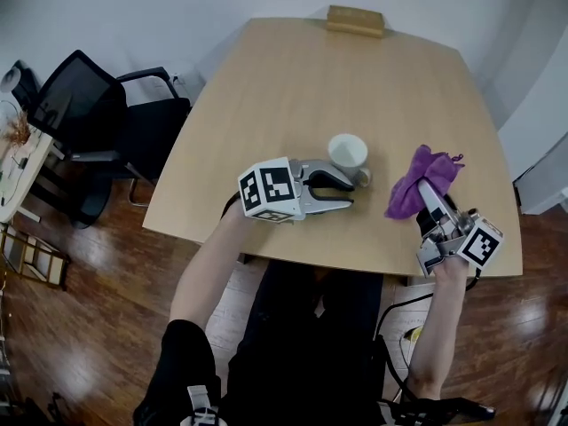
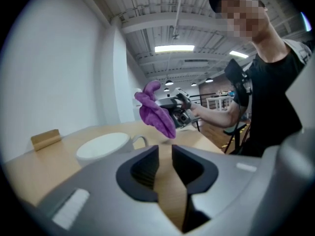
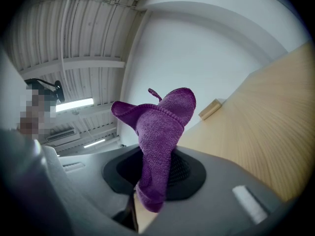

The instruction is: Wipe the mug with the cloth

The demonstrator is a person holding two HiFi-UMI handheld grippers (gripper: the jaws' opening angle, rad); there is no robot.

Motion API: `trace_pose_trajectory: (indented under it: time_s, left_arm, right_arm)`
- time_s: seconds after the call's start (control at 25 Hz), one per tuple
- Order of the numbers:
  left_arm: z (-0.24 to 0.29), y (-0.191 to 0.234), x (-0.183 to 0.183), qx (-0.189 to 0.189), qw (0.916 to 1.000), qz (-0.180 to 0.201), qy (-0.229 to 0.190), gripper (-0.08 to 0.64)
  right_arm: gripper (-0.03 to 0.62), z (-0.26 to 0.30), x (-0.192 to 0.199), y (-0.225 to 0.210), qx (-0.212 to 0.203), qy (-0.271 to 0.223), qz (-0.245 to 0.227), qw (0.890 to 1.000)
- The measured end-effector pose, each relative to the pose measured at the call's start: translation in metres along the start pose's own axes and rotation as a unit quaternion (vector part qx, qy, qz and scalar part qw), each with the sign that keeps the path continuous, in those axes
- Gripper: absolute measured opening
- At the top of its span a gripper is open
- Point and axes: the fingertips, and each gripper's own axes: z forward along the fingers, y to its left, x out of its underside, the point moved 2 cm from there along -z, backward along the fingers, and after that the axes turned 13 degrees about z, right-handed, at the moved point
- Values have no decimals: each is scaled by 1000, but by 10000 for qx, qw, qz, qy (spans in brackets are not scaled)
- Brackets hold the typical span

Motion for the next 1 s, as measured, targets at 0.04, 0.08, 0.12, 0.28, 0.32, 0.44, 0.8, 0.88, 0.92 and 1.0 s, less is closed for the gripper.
trace_pose_trajectory:
  time_s: [0.04, 0.08, 0.12, 0.28, 0.32, 0.44, 0.8, 0.88, 0.92, 1.0]
  left_arm:
    - [-10, -4, 1, 48, 10000, 58, -50, 107]
    - [-23, -6, 1, 56, 9998, 112, -120, 102]
    - [-37, -4, 2, -22, 9997, 123, -212, 93]
    - [-79, 55, 18, -1062, 9930, -323, -410, 89]
    - [-80, 70, 24, -1198, 9911, -435, -395, 104]
    - [-65, 90, 30, -847, 9928, -635, -561, 185]
    - [-37, 50, 18, 757, 9902, -611, -1006, 252]
    - [-34, 27, 14, 1060, 9900, -370, -858, 229]
    - [-35, 22, 14, 1118, 9899, -272, -834, 222]
    - [-41, 34, 20, 859, 9919, -279, -896, 216]
  right_arm:
    - [89, -3, 0, 1, 24, 4, -19, 10000]
    - [89, -6, 1, 2, 53, 8, -43, 10000]
    - [89, -9, 1, 4, 78, 11, -63, 9999]
    - [89, 1, 18, 16, 34, 187, -70, 9998]
    - [89, 9, 27, 19, 41, 322, -102, 9994]
    - [89, 34, 54, 21, 206, 743, -227, 9968]
    - [89, 48, 41, -15, 1047, 495, -538, 9918]
    - [89, 44, 29, -22, 1134, 272, -566, 9916]
    - [89, 42, 21, -25, 1174, 153, -547, 9915]
    - [89, 38, 10, -31, 1305, -60, -471, 9903]
